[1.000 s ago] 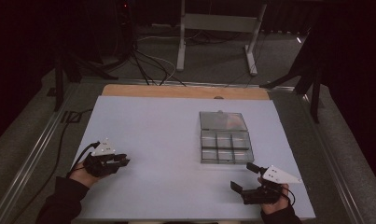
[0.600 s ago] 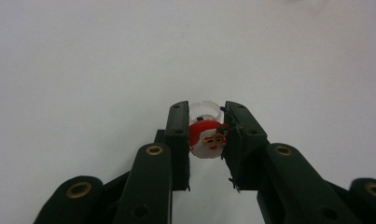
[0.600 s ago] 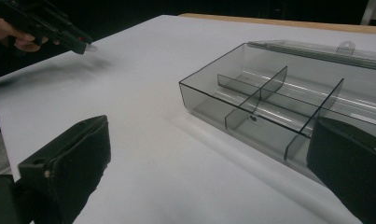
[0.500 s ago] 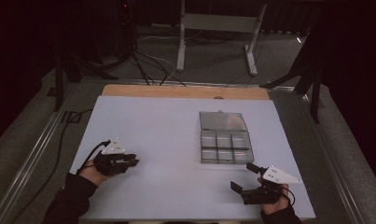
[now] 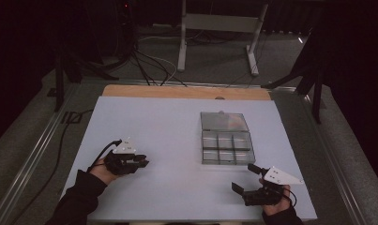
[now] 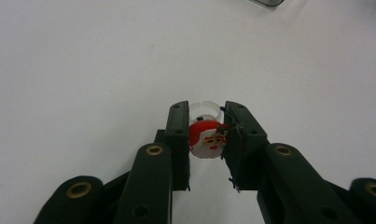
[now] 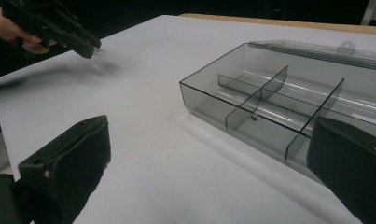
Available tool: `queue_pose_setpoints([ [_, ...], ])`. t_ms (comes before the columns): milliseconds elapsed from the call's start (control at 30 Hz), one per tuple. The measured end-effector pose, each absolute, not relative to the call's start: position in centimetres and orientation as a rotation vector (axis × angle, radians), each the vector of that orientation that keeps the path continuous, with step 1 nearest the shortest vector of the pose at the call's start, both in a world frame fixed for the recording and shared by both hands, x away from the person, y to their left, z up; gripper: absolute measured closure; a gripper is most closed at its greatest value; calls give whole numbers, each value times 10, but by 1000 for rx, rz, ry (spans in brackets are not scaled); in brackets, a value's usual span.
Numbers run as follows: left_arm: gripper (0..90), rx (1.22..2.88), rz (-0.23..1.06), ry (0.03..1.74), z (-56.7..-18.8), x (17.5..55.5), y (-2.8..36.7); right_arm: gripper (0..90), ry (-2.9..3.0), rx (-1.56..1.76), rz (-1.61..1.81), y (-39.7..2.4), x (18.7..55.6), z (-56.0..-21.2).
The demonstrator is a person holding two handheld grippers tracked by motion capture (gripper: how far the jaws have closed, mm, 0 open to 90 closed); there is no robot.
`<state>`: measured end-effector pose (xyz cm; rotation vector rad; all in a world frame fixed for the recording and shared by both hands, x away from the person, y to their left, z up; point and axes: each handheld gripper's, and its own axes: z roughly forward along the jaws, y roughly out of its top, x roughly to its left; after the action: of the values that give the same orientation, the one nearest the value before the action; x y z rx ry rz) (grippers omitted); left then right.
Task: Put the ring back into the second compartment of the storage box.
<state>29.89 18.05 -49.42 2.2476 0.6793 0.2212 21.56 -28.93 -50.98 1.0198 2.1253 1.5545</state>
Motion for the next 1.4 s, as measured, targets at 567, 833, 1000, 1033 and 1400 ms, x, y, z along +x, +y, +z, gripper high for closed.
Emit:
queue_pose_setpoints([
  [567, 734, 2247, 194, 627, -488, 307, 158, 0, 2125, 1026, 1560, -289, 216, -510],
  [833, 733, 2240, 180, 598, -485, 311, 146, 0, 2126, 1023, 1561, -289, 216, -510],
  [1000, 733, 2233, 178, 585, -482, 314, 139, 0, 2126, 1023, 1562, -289, 216, -510],
  [1033, 733, 2226, 172, 583, -482, 314, 138, 0, 2127, 1021, 1561, -289, 216, -510],
  [1400, 733, 2203, 141, 552, -470, 320, 121, 0, 2129, 1017, 1563, -289, 216, -510],
])
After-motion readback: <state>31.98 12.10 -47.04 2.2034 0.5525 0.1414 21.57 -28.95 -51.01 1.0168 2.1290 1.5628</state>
